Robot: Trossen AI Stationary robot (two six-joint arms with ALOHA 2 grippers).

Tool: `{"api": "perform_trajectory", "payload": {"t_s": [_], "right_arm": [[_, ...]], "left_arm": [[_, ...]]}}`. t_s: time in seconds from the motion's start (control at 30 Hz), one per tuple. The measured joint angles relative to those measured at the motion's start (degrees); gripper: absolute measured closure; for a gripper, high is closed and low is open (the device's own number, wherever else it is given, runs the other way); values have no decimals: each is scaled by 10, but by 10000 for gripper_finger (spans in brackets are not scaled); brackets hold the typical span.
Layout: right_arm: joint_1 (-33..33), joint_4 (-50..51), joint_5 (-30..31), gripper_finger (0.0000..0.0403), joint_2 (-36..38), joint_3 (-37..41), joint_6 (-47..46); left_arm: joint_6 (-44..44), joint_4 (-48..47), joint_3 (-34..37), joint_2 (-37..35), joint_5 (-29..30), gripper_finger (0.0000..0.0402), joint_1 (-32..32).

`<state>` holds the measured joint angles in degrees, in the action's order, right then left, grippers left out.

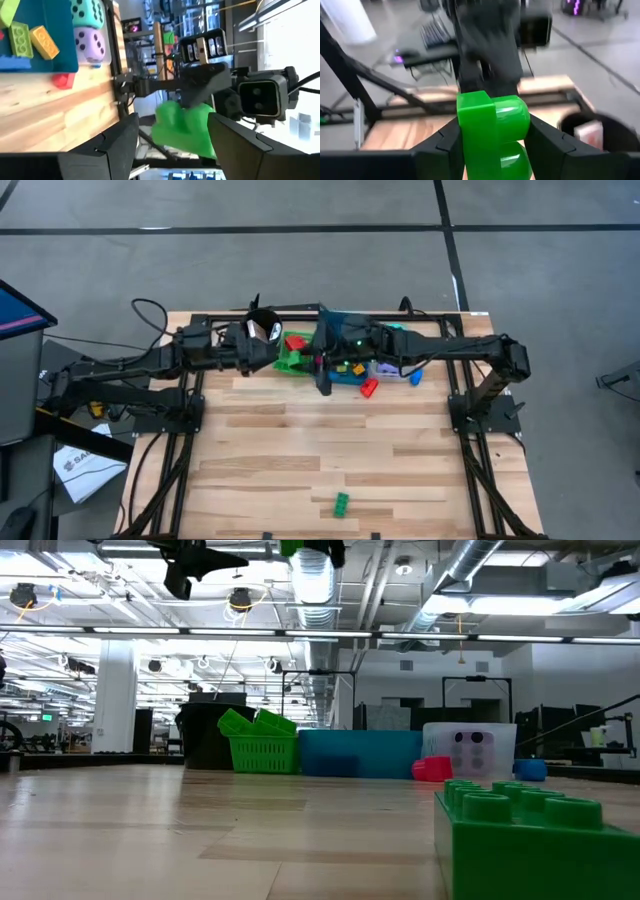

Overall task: Pick & Place Toys
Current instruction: Put the large stud green game piece into the green bin

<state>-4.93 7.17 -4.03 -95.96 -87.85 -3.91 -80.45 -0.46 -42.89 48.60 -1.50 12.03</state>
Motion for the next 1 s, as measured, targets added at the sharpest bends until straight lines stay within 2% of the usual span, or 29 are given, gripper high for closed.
{"api": "perform_trajectory", "payload": {"t_s": [0.13, 0.33, 0.57, 0.83, 1.0], "right_arm": [[8, 57, 24, 246, 0, 0, -11], [12, 109, 28, 246, 0, 0, -19], [8, 95, 28, 246, 0, 1, -23], [2, 94, 28, 246, 0, 1, -28], [-1, 104, 28, 246, 0, 1, -31]], "left_arm": [[0, -7, 0, 0, -6, 170, 0], [0, -4, 0, 4, -20, 170, -1], [-9, 37, 0, 48, -48, 170, -5], [-27, 130, 0, 105, -60, 170, -5], [-30, 152, 0, 124, -64, 170, -5]]}}
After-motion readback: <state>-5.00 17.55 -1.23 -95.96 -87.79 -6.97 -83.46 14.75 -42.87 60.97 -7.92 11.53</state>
